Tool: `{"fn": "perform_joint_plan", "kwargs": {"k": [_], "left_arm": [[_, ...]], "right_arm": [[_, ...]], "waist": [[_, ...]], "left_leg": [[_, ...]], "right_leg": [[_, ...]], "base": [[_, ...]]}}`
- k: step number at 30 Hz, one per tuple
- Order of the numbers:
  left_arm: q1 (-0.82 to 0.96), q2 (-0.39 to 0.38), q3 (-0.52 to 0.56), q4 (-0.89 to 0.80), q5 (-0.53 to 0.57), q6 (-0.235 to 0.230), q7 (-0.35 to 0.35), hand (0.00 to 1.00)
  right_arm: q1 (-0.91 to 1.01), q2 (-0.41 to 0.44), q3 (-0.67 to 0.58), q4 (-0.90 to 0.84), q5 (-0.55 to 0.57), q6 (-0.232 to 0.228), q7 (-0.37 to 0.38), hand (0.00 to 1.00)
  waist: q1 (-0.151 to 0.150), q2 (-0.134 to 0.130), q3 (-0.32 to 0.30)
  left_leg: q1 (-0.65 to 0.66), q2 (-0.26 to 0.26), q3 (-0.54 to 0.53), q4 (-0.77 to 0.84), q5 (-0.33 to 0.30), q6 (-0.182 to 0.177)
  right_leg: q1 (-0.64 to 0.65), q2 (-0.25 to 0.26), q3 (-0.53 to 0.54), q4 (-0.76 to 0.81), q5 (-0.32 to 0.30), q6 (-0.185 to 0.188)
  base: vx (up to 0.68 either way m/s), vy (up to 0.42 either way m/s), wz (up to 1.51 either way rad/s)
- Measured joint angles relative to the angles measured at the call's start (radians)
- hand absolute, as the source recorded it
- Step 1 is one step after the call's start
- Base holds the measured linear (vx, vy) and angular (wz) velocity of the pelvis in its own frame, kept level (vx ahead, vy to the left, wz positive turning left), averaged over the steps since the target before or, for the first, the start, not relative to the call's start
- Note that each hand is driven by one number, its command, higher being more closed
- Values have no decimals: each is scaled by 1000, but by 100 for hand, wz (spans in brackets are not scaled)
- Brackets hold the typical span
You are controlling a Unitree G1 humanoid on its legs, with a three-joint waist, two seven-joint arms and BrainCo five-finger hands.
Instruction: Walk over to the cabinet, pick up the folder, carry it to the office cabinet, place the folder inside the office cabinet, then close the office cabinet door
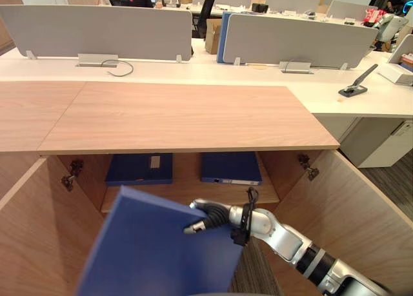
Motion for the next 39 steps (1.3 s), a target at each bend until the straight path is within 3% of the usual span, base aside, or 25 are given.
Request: {"fn": "perform_joint_plan", "kwargs": {"k": [7,11,14,17,22,25,28,31,34,39], "left_arm": [[-16,18,-47,17,7,-2,2,0],[-17,13,-85,15,33,-2,4,0],[-13,8,-91,12,32,-5,6,0],[-13,7,-107,1,32,-4,21,0],[-15,-10,-119,-68,24,-4,44,0],[-16,-10,-141,-100,20,-2,60,0],[-16,-12,-146,-100,25,8,75,0],[-24,-15,-148,-103,28,8,81,0],[-36,-11,-159,-103,28,9,84,0],[-67,-15,-157,-102,26,7,93,0]], "right_arm": [[3,39,-20,236,-221,-35,-58,100],[15,111,-139,420,-238,-17,-67,100],[50,179,-315,583,-72,78,-98,100],[69,236,-427,629,95,117,-171,100],[98,327,-532,675,370,133,-226,100],[97,398,-586,674,648,143,-273,100],[105,453,-614,665,865,143,-297,100],[132,460,-614,615,946,142,-299,100],[141,462,-612,604,979,142,-304,100],[140,477,-590,604,981,142,-308,100]], "waist": [[9,15,30],[19,41,49],[23,50,60],[19,59,73],[20,65,90],[32,68,142],[35,84,161],[33,100,165],[27,104,172],[47,81,149]], "left_leg": [[1,-5,-10,1,1,8],[3,-7,-30,1,1,9],[6,-12,-59,1,2,9],[6,-17,-63,1,1,9],[6,-38,-62,8,-16,19],[1,-51,-30,93,-75,29],[-7,-28,-4,176,-139,51],[-39,-3,-15,227,-170,59],[-53,6,-36,229,-168,58],[-50,-14,3,107,-87,37]], "right_leg": [[2,-2,-2,2,-2,3],[9,-3,-14,1,-3,4],[27,-7,-38,2,-9,10],[26,-12,-38,5,-10,12],[15,-37,-33,34,-25,26],[-19,-62,9,131,-39,33],[-58,-63,0,233,-22,23],[-81,-52,-5,261,27,-6],[-98,-50,-32,283,50,-12],[-89,-48,-59,131,47,-8]], "base": [[18,5,0],[-1,7,9],[-9,9,21],[-3,5,2],[5,39,-1],[1,85,-31],[-10,70,-31],[7,50,4],[34,29,18],[68,-32,-14]]}}
